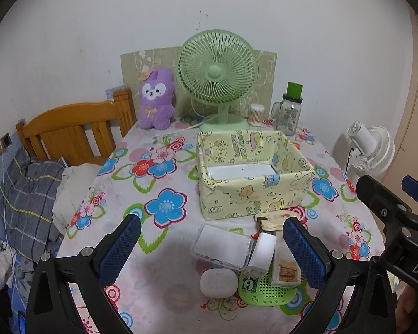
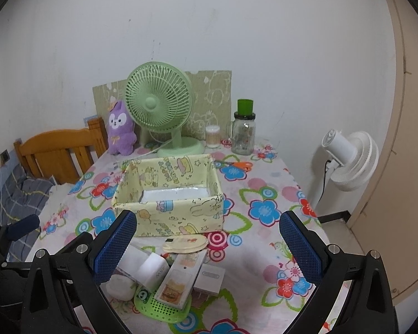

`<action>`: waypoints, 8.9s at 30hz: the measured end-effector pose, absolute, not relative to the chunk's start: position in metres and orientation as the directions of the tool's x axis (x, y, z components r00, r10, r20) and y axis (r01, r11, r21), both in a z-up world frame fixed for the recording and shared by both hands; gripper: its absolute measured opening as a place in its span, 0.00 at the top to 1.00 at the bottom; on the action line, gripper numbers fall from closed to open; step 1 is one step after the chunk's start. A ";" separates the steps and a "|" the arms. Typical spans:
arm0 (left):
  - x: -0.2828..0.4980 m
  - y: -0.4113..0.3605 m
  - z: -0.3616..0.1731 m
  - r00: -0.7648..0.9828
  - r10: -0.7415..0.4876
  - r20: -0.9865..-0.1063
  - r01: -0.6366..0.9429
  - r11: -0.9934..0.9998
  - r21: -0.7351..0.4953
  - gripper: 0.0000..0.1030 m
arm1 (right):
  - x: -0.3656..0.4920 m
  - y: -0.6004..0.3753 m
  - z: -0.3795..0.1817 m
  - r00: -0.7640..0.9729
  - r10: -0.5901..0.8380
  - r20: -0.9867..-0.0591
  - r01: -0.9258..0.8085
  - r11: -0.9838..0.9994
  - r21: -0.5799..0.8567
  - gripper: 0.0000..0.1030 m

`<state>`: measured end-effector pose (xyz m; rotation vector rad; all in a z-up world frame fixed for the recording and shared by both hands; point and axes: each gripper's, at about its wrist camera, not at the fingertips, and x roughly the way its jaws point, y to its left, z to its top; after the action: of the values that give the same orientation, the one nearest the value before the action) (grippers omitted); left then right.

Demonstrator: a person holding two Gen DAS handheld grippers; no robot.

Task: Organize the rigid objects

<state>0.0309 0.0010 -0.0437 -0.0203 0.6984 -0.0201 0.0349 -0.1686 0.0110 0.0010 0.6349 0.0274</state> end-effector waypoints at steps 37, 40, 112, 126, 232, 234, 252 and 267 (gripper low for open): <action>0.072 -0.040 -0.136 0.616 -0.063 -0.785 0.107 0.994 0.004 0.04 | 0.078 -0.179 -0.088 0.635 0.010 -0.773 -0.017 1.000 -0.002 0.00; 0.074 -0.047 -0.139 0.616 -0.061 -0.785 0.122 0.992 0.019 0.08 | 0.080 -0.182 -0.094 0.622 0.005 -0.783 -0.011 1.000 -0.002 0.00; 0.104 -0.039 -0.152 0.555 -0.100 -0.826 0.122 0.992 -0.038 0.74 | 0.135 -0.141 -0.131 0.528 0.143 -0.837 -0.137 0.987 0.082 0.19; 0.081 -0.044 -0.139 0.584 -0.104 -0.805 0.129 0.991 -0.034 0.74 | 0.104 -0.148 -0.108 0.579 0.144 -0.803 -0.138 0.987 0.077 0.19; 0.222 -0.048 -0.077 0.658 -0.083 -0.749 0.119 0.993 -0.006 0.74 | 0.224 -0.158 -0.045 0.685 0.183 -0.706 -0.127 0.983 0.132 0.26; 0.223 -0.048 -0.080 0.665 -0.078 -0.743 0.112 0.994 -0.003 0.72 | 0.226 -0.158 -0.049 0.679 0.184 -0.711 -0.126 0.983 0.135 0.26; 0.186 -0.044 -0.062 0.714 -0.034 -0.699 0.098 0.994 0.051 0.10 | 0.201 -0.163 -0.039 0.688 0.160 -0.708 -0.113 0.987 0.113 0.08; 0.135 -0.035 -0.056 0.725 -0.052 -0.687 0.092 0.996 0.022 0.01 | 0.154 -0.166 -0.029 0.693 0.137 -0.708 -0.110 0.990 0.084 0.02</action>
<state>0.1348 -0.0355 -0.0560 0.0554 0.7555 -0.0796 0.1542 -0.1657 -0.0287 0.0355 0.7935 0.1380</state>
